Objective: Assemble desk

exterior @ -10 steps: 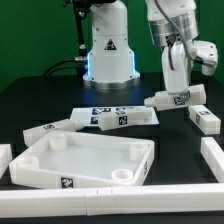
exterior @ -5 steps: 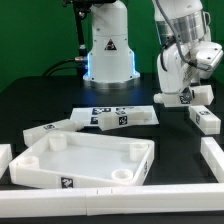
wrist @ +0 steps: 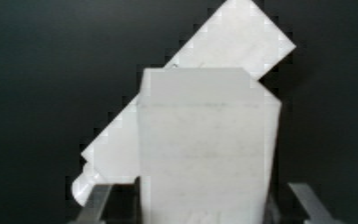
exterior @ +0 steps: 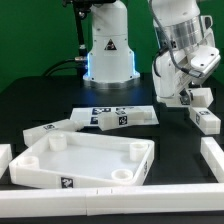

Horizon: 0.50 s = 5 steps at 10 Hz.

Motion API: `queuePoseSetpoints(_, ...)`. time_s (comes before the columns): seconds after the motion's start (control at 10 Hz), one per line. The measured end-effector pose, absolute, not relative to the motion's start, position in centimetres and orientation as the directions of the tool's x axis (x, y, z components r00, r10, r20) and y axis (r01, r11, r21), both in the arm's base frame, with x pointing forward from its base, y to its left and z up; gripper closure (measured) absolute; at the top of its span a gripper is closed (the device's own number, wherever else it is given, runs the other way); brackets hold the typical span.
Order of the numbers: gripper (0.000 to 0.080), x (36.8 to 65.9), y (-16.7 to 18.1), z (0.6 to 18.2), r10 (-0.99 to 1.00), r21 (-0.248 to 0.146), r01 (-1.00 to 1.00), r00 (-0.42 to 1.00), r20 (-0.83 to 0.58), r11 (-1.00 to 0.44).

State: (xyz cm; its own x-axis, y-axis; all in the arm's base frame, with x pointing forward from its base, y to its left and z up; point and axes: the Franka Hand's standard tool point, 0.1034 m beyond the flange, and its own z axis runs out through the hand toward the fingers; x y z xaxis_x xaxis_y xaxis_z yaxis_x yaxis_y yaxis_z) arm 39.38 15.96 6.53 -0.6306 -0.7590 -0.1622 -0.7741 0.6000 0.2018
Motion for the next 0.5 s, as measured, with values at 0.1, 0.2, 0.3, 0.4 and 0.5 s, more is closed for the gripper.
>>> queuePoseSetpoints(0.1,0.0515,39.2,16.2,6.4,-0.768,0.206,-0.786,-0.616,-0.175,0.583)
queuePoseSetpoints(0.2,0.0515,39.1,16.2,6.4,-0.782,0.202,-0.800,-0.597,-0.180,0.564)
queuePoseSetpoints(0.3,0.0515,39.1,16.0,6.3,-0.786,0.201,-0.804,-0.591,-0.180,0.559)
queuePoseSetpoints(0.4,0.0515,39.3,14.8,5.9,-0.776,0.203,-0.795,-0.605,-0.179,0.572)
queuePoseSetpoints(0.5,0.0515,39.4,13.9,5.5,-0.766,0.204,-0.782,-0.620,-0.170,0.588)
